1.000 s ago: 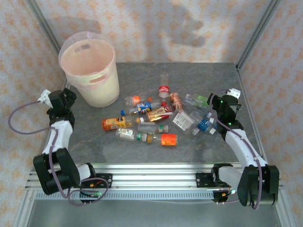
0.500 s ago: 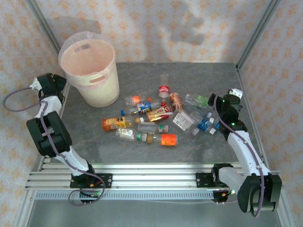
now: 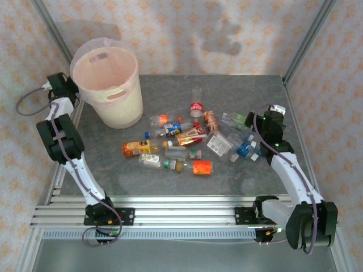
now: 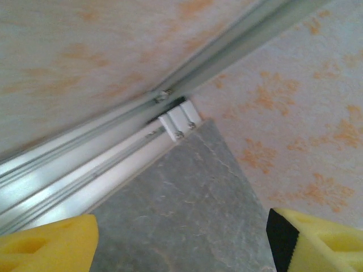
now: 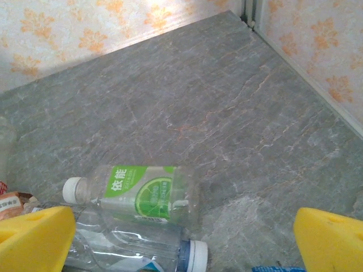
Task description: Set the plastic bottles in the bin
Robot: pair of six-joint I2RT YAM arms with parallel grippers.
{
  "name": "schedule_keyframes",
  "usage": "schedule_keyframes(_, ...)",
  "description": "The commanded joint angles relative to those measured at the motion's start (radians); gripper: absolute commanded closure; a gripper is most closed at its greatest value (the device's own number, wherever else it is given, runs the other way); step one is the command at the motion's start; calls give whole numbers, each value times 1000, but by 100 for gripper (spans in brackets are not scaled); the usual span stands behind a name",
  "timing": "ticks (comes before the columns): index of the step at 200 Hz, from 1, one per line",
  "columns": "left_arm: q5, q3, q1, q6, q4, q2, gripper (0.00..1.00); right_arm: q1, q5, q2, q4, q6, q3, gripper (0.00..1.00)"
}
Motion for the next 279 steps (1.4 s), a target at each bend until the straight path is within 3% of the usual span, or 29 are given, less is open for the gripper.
schedule_keyframes(1, 90, 108, -46, 72, -93, 52, 23, 28, 18, 33, -10, 3, 49, 1)
schedule_keyframes(117, 188, 147, -135, 227, -156, 73, 25, 62, 26, 49, -13, 27, 68, 1)
schedule_keyframes(185, 202, 121, -183, 206, -126, 80, 26, 62, 45, 47, -120, 73, 121, 1)
schedule_keyframes(279, 227, 233, -253, 190, -153, 146, 27, 62, 41, 74, -191, 118, 135, 1)
